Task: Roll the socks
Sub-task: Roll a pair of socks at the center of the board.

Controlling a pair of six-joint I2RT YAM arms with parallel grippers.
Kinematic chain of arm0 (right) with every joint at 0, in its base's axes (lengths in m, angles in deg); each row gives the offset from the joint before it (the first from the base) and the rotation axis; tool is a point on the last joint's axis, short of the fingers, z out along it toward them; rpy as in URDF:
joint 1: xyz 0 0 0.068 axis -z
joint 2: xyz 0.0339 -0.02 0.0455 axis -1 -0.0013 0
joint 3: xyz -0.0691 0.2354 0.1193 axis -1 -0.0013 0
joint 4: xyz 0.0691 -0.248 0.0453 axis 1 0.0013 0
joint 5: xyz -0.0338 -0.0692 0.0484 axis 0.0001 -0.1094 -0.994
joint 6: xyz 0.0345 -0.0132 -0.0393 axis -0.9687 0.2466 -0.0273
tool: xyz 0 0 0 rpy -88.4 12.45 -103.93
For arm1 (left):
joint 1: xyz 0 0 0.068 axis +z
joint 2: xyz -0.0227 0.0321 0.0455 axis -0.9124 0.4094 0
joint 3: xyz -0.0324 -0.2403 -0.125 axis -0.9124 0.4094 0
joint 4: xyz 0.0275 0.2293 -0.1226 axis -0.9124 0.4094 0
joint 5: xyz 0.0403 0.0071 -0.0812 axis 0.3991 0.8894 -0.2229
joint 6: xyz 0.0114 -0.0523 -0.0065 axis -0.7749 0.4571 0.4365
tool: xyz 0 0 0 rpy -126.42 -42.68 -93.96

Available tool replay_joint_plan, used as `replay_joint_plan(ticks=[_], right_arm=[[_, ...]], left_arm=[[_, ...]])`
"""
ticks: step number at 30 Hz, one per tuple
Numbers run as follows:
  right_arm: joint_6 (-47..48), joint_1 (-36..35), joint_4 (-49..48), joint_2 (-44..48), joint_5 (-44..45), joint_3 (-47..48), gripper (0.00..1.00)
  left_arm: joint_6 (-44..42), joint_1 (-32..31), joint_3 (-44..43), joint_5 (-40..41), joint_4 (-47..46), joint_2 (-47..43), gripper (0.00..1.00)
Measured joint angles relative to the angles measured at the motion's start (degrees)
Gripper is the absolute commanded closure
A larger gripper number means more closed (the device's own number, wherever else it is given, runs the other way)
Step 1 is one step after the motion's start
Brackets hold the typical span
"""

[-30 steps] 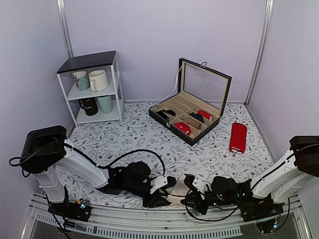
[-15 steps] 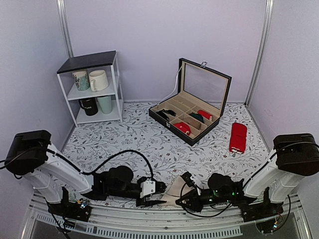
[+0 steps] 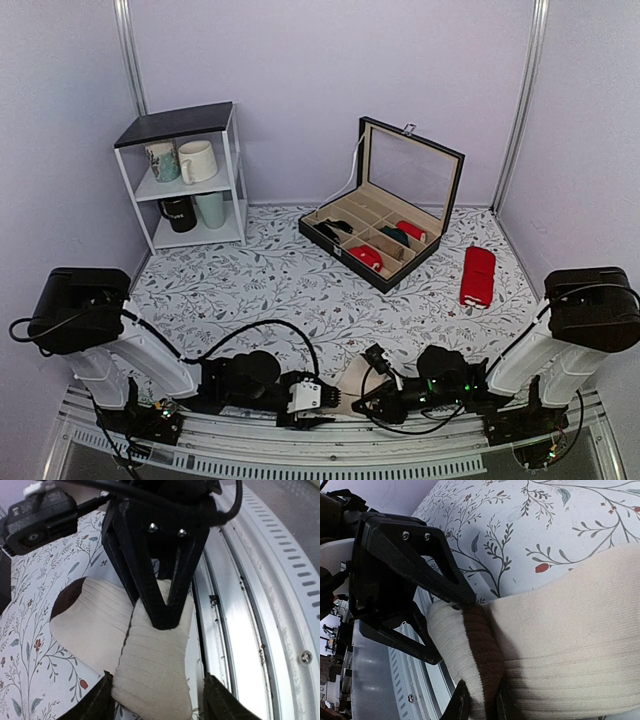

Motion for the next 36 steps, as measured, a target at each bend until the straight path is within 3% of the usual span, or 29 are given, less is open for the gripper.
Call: replay_joint_plan(ticks=[7, 12, 17, 26, 28, 30, 36], right_arm=[[0.0, 0.5, -0.7, -0.7, -1.4, 0.2, 0.88], [0.0, 0.7, -0.7, -0.7, -1.9, 0.2, 0.88], [0.0, 0.7, -0.6, -0.7, -2.1, 0.2, 0.88], [0.0, 1.0, -0.6, -0.8, -2.4, 0.2, 0.87], [0.0, 1.0, -0.5, -0.8, -2.6, 0.2, 0.84], [0.0, 1.1, -0.4, -0.7, -2.6, 0.2, 0.79], [-0.1, 1.1, 2.7, 1.6, -2.2, 0.0, 0.53]], left_arm=[[-0.6, -0.5, 0.0, 1.0, -1.4, 0.7, 0.40], [-1.2, -0.7, 0.0, 1.0, -3.3, 0.7, 0.53], [-1.3, -0.7, -1.4, 1.0, -3.3, 2.6, 0.55], [0.1, -0.7, -3.6, 2.3, -1.9, 6.1, 0.73], [0.4, -0.7, -4.5, 2.3, -0.7, 6.3, 0.78], [0.4, -0.7, -5.2, 2.2, 0.6, 6.3, 0.99], [1.9, -0.6, -8.3, 1.7, 6.1, 5.7, 1.00]])
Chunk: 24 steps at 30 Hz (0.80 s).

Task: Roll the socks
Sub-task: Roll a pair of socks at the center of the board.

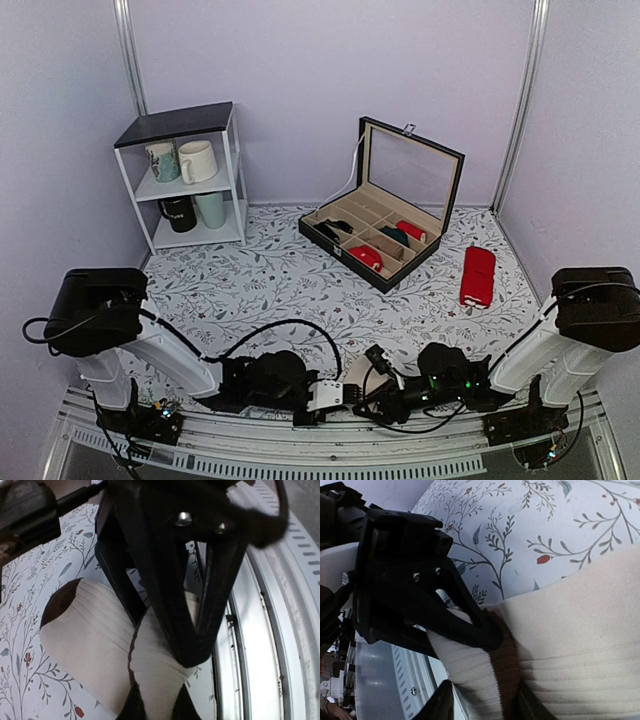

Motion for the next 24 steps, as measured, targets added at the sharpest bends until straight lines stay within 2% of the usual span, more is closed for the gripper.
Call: replay_joint_plan(ticks=[5, 9, 14, 18, 24], right_arm=[[1.8, -0.3, 11.1, 8.7, 3.5, 0.3, 0.48], [6.2, -0.3, 21.1, 20.2, 10.1, -1.9, 0.48], [12.5, -0.5, 24.4, 30.1, 15.6, -4.5, 0.48], [16.0, -2.6, 24.3, 30.6, 17.9, -5.2, 0.47], [19.3, -8.9, 23.8, 23.6, 21.6, -4.0, 0.47]], left_arm=[[4.1, 1.0, -5.4, -4.0, 8.2, 0.4, 1.00], [7.4, 2.4, -8.3, -8.4, 13.1, 0.7, 1.00], [10.5, 5.1, -10.0, -14.8, 15.9, 1.4, 1.00], [11.9, 6.4, -11.7, -18.7, 18.0, 2.7, 1.00], [12.4, 7.3, -15.2, -23.0, 18.3, 6.1, 1.00]])
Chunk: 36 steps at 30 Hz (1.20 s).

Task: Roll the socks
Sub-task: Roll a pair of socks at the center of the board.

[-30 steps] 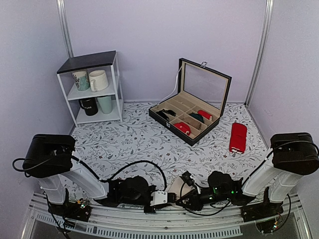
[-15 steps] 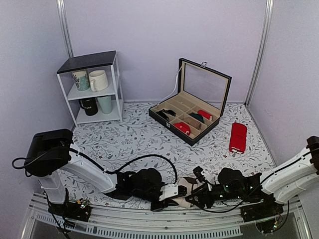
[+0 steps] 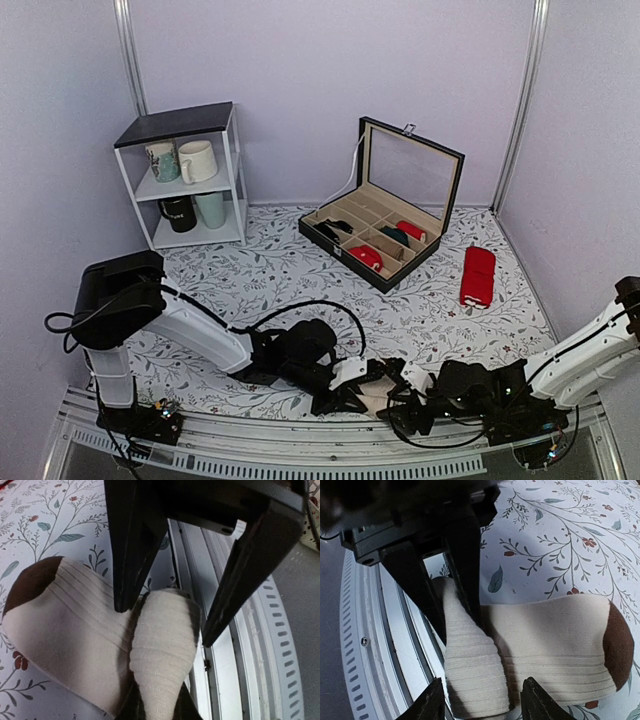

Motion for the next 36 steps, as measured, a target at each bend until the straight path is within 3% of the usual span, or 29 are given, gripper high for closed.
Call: replay_joint_plan(ticks=[8, 13, 15, 17, 18, 19, 21, 24, 27, 30, 36], right_arm=[[0.6, -1.4, -1.7, -3.6, 2.7, 0.9, 0.51], [-1.5, -1.8, -4.2, -7.1, 3.1, 2.5, 0.80], [-2.2, -1.9, -5.5, -8.5, 3.2, 2.7, 0.87], [-3.1, -2.1, -6.5, -9.4, 3.1, 3.0, 0.89], [-3.4, -2.1, -6.8, -9.8, 3.0, 3.1, 0.89], [-3.8, -2.1, -7.2, -10.0, 2.6, 3.2, 0.89], [-4.7, -2.1, -7.4, -10.0, 2.0, 3.1, 0.90], [-6.9, -2.1, -8.7, -9.7, 1.6, 1.8, 0.90], [-9.5, -1.2, -10.5, -9.4, 0.1, 0.4, 0.90], [-11.6, 0.7, -12.0, -10.1, -2.7, 0.0, 0.90], [-15.9, 4.4, -17.6, -14.9, -9.7, 0.0, 0.90]], left_arm=[[0.6, 1.0, -0.8, -3.5, -0.5, 1.4, 1.00], [0.8, 1.6, -0.7, -4.9, -1.0, 1.7, 1.00], [1.0, 1.8, -0.2, -5.0, -1.6, 1.6, 0.87], [1.2, 1.9, 0.6, -4.3, -1.8, 0.8, 0.77], [1.2, 1.8, 1.1, -3.8, -1.8, 0.3, 0.61], [1.2, 1.7, 1.7, -3.0, -1.8, -0.4, 0.55], [1.2, 1.4, 3.3, -0.5, -2.2, -2.3, 0.53], [0.2, 1.2, 7.8, 4.0, -1.7, -7.1, 0.40], [-2.0, 1.0, 13.2, 7.6, -3.7, -13.1, 0.34], [-4.9, 0.7, 17.5, 9.4, -9.8, -18.7, 0.35], [-8.9, -1.6, 18.5, 10.8, -17.5, -18.3, 0.39]])
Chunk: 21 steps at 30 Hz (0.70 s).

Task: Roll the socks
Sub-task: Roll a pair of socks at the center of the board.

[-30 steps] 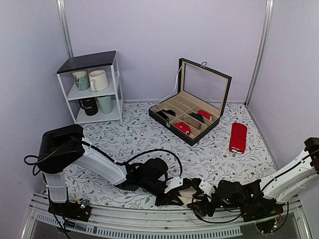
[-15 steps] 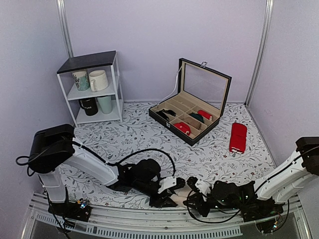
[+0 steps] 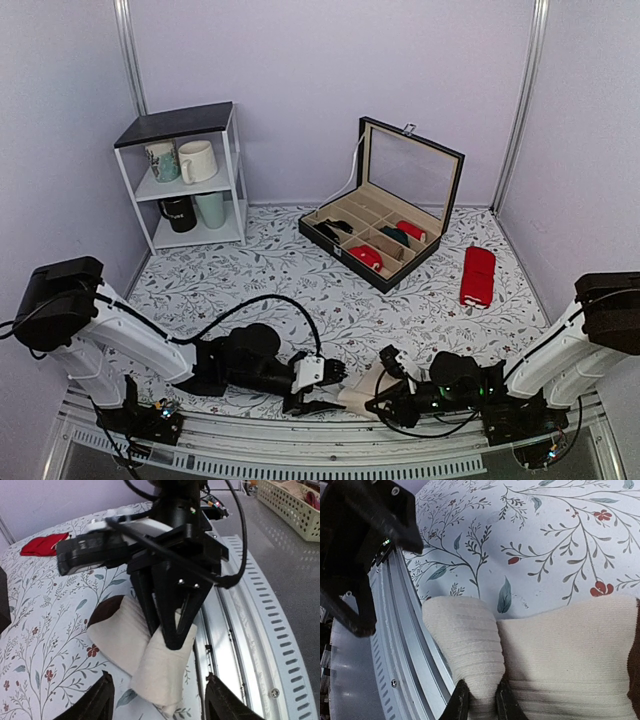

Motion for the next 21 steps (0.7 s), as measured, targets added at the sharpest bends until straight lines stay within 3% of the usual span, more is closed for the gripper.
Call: replay_joint_plan(ticks=[7, 21], right_arm=[[-3.3, 0.9, -4.4, -3.4, -3.3, 0.3, 0.90], [-4.6, 1.4, -4.9, -3.7, -4.8, 0.3, 0.90]], left_arm=[[-1.2, -3.9, 2.5, 2.0, -4.2, 1.7, 0.40], [-2.0, -4.0, 1.6, 3.6, -7.8, 9.4, 0.38]])
